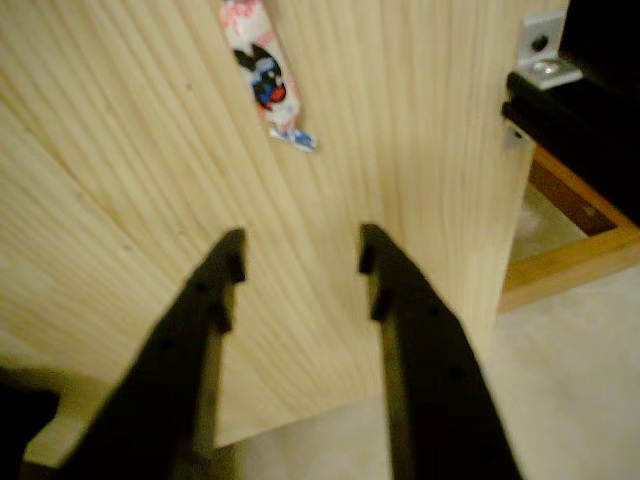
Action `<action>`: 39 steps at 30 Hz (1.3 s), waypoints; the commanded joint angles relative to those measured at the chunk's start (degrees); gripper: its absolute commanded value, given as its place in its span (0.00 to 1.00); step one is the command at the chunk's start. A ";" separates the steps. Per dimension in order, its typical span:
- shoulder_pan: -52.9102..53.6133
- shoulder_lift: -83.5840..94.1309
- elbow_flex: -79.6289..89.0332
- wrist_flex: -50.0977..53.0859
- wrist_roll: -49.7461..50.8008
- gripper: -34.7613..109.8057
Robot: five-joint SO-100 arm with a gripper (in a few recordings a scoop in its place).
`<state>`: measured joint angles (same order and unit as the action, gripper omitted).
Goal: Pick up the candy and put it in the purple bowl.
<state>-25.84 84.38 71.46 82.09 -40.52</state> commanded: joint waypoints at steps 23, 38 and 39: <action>-2.81 -8.17 -7.82 -1.14 7.21 0.37; -1.58 -11.78 -7.73 -2.64 6.77 0.37; -1.49 -11.95 -7.65 -2.72 6.77 0.37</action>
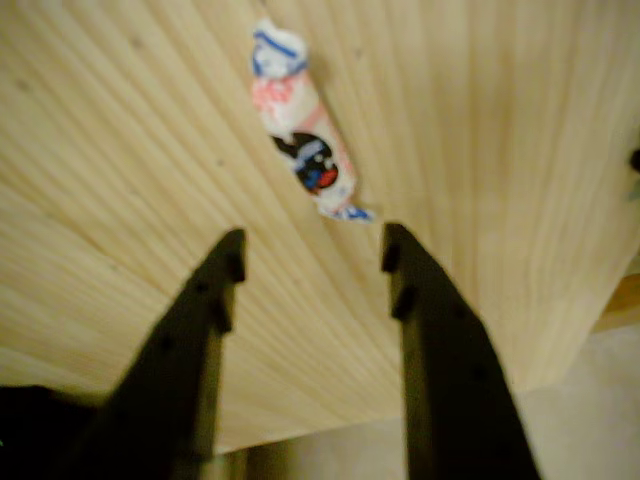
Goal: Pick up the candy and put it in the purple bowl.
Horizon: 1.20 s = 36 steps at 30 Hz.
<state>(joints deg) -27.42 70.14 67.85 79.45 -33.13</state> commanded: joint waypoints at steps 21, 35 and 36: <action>0.88 -0.97 -0.35 -4.31 -1.76 0.37; 0.88 -1.49 4.48 -6.15 0.53 0.37; 0.88 -1.76 4.22 -6.50 0.53 0.37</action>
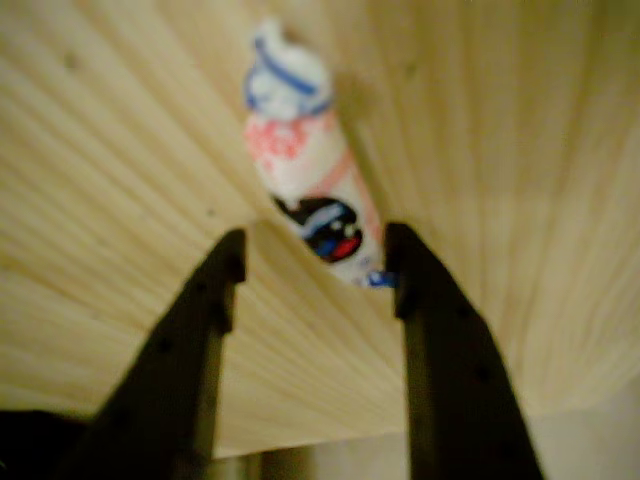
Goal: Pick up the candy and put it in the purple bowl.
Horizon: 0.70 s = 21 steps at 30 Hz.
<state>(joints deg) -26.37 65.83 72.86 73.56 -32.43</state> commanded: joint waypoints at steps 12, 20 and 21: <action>0.62 -0.70 -2.37 -3.16 -1.49 0.37; 1.58 -1.32 -2.02 -4.13 -1.93 0.37; 1.67 -1.32 -1.93 -4.04 -1.93 0.36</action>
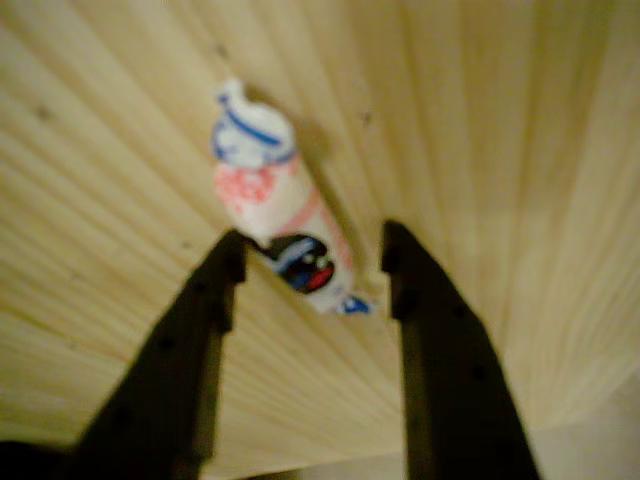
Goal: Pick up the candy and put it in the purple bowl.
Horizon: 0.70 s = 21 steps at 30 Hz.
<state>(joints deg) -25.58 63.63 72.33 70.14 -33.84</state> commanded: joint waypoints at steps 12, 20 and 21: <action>0.53 1.14 -1.32 0.53 1.23 0.34; -0.26 2.11 -1.49 1.85 4.13 0.33; -0.35 2.20 -1.58 2.02 4.39 0.33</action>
<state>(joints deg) -25.14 63.54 71.98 70.49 -29.62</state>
